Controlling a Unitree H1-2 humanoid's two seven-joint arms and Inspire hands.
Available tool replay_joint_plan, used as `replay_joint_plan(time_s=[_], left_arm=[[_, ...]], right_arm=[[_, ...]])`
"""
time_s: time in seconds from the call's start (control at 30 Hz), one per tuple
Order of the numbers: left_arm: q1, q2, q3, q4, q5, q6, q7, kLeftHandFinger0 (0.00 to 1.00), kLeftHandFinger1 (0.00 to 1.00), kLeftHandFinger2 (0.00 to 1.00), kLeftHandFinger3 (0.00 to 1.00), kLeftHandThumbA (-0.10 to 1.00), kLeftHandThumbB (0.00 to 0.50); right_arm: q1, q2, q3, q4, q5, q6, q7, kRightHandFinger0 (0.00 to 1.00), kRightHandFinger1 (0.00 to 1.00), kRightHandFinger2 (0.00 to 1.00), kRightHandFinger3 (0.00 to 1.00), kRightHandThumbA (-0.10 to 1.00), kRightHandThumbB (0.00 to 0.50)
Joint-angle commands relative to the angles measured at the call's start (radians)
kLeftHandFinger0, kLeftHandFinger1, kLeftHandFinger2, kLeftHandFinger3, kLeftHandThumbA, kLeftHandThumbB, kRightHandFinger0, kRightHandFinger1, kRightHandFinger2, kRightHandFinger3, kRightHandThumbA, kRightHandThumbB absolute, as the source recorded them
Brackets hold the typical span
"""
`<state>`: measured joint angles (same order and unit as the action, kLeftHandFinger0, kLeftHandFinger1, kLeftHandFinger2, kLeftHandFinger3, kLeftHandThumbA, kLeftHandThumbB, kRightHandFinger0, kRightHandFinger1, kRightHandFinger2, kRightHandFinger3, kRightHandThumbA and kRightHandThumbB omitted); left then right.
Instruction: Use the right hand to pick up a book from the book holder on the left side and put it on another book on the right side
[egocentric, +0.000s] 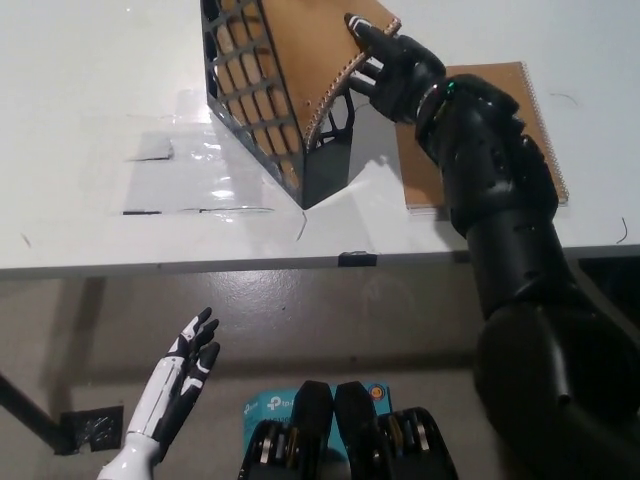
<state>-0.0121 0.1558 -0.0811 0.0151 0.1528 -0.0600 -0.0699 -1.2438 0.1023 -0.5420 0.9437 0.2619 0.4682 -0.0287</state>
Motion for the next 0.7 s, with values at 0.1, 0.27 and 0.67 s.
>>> replay_joint_plan(time_s=[0.1,0.27,0.67], left_arm=[[-0.021,0.016,-0.014,-0.015,0.021,-0.063,-0.004,1.00,1.00,1.00,1.00,0.98,0.001],[-0.019,0.017,-0.018,-0.012,0.016,-0.065,-0.008,1.00,1.00,1.00,1.00,0.99,0.000],[-0.012,0.026,-0.021,-0.011,0.025,-0.078,0.003,1.00,1.00,1.00,1.00,1.00,0.000]], right_arm=[[-0.303,-0.023,-0.018,-0.309,0.225,0.002,-0.011,0.00,0.19,0.79,1.00,-0.10,0.108],[-0.334,-0.031,0.024,-0.362,0.213,0.002,-0.041,0.00,0.23,0.88,1.00,-0.10,0.102],[-0.413,-0.101,0.044,-0.365,0.173,0.002,-0.048,0.00,0.31,0.87,1.00,-0.10,0.058]])
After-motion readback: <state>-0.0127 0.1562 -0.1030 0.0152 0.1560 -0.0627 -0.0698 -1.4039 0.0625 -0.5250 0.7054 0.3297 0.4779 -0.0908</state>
